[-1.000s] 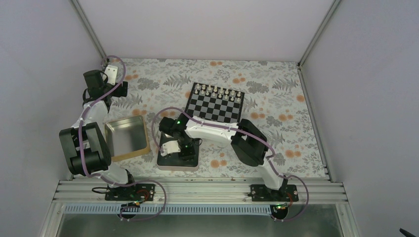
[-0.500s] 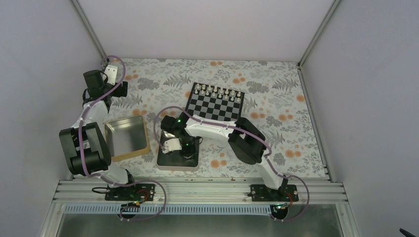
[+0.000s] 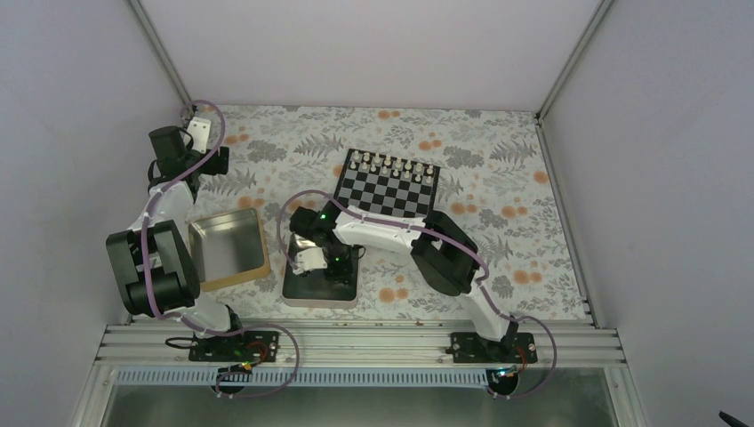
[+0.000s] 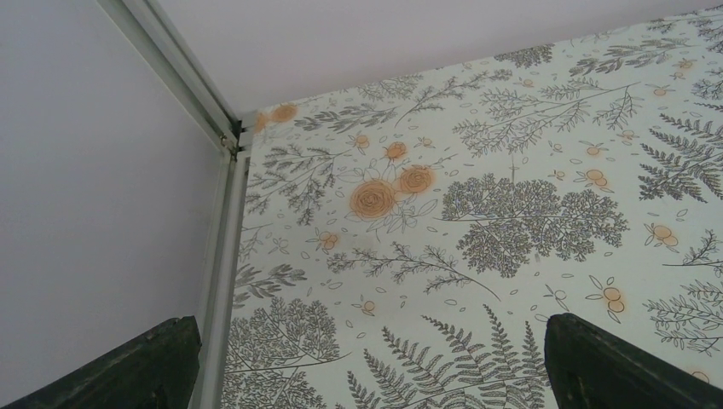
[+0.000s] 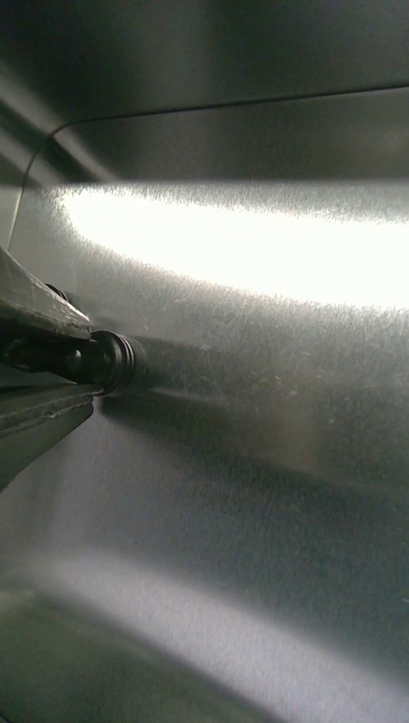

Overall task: Set up the chess pieces on the board
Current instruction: Pick up the chess piece from the storage box, then place the chess piece on the chessboard.

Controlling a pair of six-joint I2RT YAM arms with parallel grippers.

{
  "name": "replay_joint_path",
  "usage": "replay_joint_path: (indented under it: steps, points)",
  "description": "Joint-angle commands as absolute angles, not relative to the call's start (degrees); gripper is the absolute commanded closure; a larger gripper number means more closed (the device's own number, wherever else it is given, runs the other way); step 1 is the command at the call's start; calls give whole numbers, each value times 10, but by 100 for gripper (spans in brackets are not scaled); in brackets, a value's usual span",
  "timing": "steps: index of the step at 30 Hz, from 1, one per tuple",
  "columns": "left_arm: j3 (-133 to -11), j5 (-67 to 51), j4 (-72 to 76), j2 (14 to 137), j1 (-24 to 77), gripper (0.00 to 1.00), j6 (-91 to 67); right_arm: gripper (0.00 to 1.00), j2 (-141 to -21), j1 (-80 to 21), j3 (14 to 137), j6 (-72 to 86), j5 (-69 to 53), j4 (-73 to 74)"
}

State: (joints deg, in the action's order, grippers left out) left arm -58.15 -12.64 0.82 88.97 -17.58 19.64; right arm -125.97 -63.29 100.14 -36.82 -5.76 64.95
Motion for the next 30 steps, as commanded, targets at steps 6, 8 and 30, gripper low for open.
replay_joint_path:
  steps: [6, 8, 30]
  points:
    - [-578, -138, 25, 882, -180, 0, 189, 88, -1249, -615, 1043, -367, -52, 655]
    - [-581, -138, 25, 884, -181, 0, 189, 88, -1244, -604, 1064, -367, -46, 665]
    - [-602, -119, 19, 923, -185, 0, 195, 89, -1291, -469, 1218, -443, 38, 718]
